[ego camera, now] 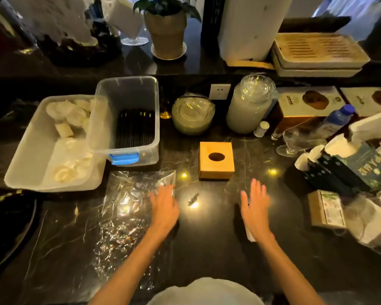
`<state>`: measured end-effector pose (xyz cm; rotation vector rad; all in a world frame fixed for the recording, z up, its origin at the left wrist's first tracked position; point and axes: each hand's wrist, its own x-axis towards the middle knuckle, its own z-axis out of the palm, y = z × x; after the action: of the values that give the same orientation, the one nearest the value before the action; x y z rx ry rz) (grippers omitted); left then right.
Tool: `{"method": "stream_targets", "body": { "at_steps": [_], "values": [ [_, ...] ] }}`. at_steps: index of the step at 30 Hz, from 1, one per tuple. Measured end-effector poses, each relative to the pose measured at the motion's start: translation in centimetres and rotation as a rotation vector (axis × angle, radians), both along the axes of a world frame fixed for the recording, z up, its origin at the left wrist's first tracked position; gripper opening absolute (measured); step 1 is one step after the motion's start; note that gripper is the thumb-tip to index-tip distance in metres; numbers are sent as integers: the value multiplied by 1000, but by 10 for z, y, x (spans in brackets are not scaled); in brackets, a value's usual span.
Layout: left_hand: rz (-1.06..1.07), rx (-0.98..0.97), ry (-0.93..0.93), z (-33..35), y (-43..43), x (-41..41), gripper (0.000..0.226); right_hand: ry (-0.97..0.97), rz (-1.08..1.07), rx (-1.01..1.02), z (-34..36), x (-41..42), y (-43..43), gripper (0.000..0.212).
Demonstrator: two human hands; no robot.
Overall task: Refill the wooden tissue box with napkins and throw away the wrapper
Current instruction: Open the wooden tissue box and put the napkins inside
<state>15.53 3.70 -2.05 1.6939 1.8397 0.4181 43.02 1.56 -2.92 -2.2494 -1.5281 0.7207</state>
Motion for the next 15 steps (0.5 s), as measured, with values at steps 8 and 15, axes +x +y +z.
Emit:
{"method": "stream_targets", "body": {
  "at_steps": [8, 15],
  "values": [
    [140, -384, -527, 18, 146, 97, 44, 716, -311, -192, 21, -22, 157, 48],
    [191, -322, -659, -5, 141, 108, 39, 793, -394, -72, -10, -33, 154, 49]
  ]
}}
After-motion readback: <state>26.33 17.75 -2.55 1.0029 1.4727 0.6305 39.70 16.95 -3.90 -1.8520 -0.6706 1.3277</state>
